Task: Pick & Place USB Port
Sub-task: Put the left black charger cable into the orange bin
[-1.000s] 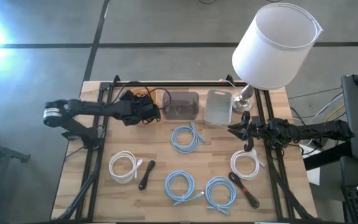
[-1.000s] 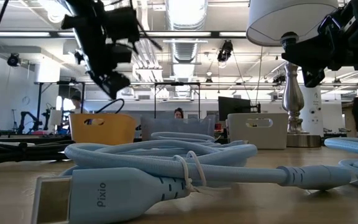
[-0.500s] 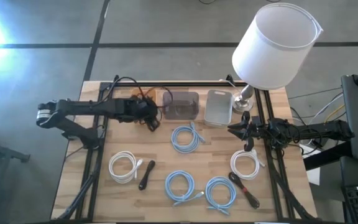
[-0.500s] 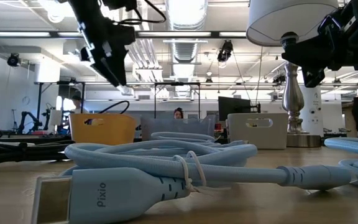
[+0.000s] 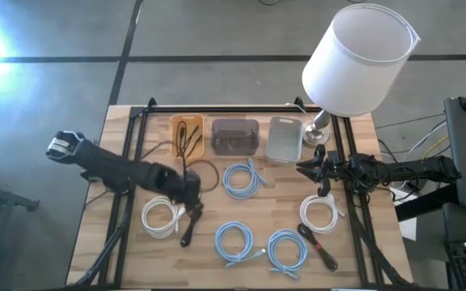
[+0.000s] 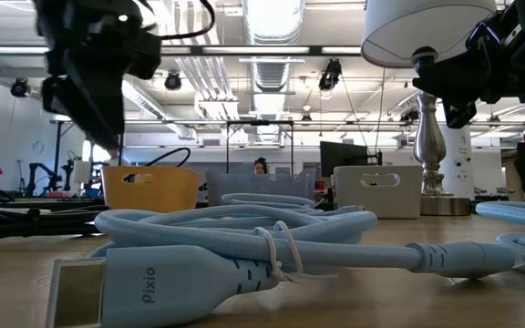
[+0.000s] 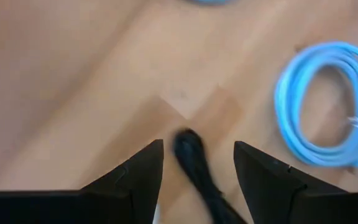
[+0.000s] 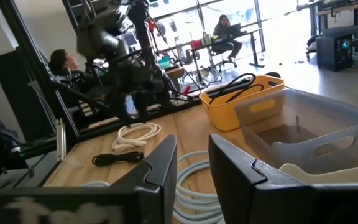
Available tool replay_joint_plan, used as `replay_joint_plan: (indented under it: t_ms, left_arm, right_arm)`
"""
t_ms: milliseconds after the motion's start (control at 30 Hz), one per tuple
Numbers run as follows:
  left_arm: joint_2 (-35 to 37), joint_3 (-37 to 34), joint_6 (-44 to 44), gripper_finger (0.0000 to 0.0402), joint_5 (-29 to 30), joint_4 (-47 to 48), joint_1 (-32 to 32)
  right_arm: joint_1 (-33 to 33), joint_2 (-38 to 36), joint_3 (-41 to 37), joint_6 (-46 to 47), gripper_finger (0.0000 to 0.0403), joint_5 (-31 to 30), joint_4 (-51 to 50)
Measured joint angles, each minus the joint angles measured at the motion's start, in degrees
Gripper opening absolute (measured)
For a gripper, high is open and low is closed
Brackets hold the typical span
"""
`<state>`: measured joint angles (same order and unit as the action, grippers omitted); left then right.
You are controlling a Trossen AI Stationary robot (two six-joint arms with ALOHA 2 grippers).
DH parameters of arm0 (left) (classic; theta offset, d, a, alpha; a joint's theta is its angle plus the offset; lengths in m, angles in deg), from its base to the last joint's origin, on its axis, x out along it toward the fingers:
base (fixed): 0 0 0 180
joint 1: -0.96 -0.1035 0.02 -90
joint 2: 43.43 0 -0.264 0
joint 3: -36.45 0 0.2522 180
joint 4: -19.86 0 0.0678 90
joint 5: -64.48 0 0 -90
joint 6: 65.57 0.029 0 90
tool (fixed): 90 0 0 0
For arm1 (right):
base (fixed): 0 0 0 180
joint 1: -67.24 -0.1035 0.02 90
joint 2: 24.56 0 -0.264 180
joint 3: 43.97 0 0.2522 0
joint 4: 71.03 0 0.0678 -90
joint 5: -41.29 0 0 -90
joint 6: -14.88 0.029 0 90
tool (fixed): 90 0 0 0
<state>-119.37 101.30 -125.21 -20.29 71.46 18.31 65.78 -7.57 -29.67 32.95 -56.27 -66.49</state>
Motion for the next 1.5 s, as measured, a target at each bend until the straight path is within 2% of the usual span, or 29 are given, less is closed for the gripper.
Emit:
replay_joint_plan:
  t_ms: [167, 300, 567, 767, 933, 1133, 1267, 1400, 1500]
  left_arm:
    - [-1.5, -4.3, -6.9, 0.0200, 0.0, -10.8, 5.6]
    - [-2.8, -6.3, -9.4, 0.0200, 0.1, -12.9, 7.4]
    - [-3.3, -9.5, -10.9, 0.0200, 0.4, -12.8, 7.4]
    - [-3.9, -12.0, -11.0, 0.0200, 0.8, -17.8, 7.4]
    - [-5.6, -13.8, -10.8, 0.0200, 1.1, -23.1, 7.4]
    - [-8.8, -14.2, -10.7, 0.0197, 1.4, -23.9, 7.4]
    - [-10.4, -14.2, -10.0, 0.0164, 1.7, -23.5, 7.3]
    - [-9.8, -14.3, -9.8, 0.0094, 3.5, -23.5, 7.3]
    - [-8.0, -14.4, -9.1, 0.0041, 8.9, -24.2, 7.3]
  right_arm:
    - [0.0, 0.1, 0.0, 1.2, 0.0105, 0.0, -0.1]
    - [0.0, 0.1, 0.0, 1.2, 0.0118, 0.0, -0.3]
    - [0.0, 0.1, 0.0, 2.8, 0.0144, 2.2, 1.0]
    - [0.0, 0.1, 0.1, 2.8, 0.0148, 2.2, 5.0]
    - [0.0, 0.9, 3.0, 3.0, 0.0148, 3.3, 4.6]
    - [0.0, 6.1, 9.1, 5.2, 0.0148, 9.0, 2.5]
    - [-0.3, 11.4, 13.8, 5.9, 0.0148, 10.0, -4.7]
    - [-0.3, 17.9, 18.1, 5.9, 0.0148, 10.0, -9.5]
    - [-0.3, 23.3, 21.3, 5.8, 0.0148, 10.0, -11.2]
